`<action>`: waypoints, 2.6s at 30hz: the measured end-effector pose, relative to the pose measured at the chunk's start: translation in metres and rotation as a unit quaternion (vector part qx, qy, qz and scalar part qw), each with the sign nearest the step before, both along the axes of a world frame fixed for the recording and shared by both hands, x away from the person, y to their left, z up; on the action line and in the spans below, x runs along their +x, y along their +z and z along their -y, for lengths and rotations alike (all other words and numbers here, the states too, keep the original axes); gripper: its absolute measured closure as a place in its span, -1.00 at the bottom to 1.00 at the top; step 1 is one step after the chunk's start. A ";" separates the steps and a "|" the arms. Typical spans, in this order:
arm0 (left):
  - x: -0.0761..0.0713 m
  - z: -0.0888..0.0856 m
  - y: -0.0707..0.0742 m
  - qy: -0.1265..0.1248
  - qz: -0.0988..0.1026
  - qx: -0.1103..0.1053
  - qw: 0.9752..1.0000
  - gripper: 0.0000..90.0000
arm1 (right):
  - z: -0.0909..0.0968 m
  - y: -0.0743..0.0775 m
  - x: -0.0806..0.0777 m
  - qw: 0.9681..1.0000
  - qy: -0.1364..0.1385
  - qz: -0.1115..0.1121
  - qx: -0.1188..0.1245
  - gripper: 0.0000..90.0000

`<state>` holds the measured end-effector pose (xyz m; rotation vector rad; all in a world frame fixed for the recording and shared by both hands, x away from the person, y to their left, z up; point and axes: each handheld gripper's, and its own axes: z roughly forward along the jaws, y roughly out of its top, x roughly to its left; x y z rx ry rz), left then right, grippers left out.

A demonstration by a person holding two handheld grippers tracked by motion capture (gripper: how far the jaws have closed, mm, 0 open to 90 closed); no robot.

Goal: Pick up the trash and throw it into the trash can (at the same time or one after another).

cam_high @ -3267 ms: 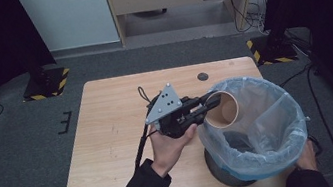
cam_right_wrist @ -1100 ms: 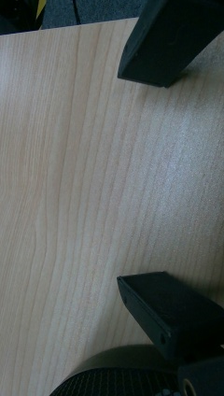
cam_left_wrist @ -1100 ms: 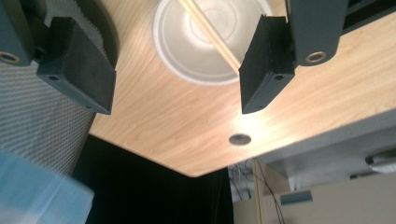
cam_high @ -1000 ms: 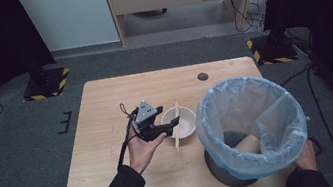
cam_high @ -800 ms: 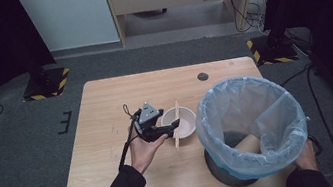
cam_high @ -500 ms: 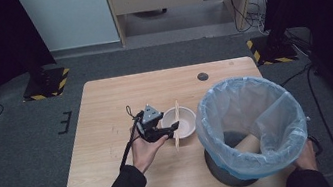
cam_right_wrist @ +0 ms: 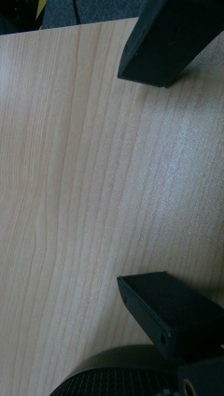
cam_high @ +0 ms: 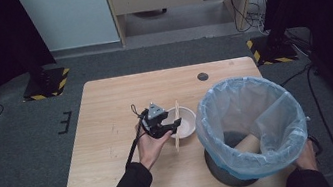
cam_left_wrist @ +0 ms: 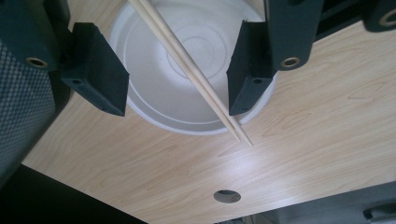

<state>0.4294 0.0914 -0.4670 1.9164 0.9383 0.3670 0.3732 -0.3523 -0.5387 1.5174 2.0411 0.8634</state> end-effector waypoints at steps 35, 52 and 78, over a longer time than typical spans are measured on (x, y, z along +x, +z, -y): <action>0.015 0.019 -0.033 0.012 -0.057 0.046 0.997 0.56 | 0.000 0.000 0.000 1.000 0.000 0.000 0.000 -0.93; 0.017 0.018 -0.037 -0.005 -0.072 0.051 0.996 0.76 | 0.000 0.000 0.000 1.000 0.001 0.000 0.000 -0.93; 0.003 -0.018 0.007 -0.013 -0.030 0.016 0.999 0.77 | 0.000 0.000 0.000 1.000 0.001 0.000 0.000 -0.93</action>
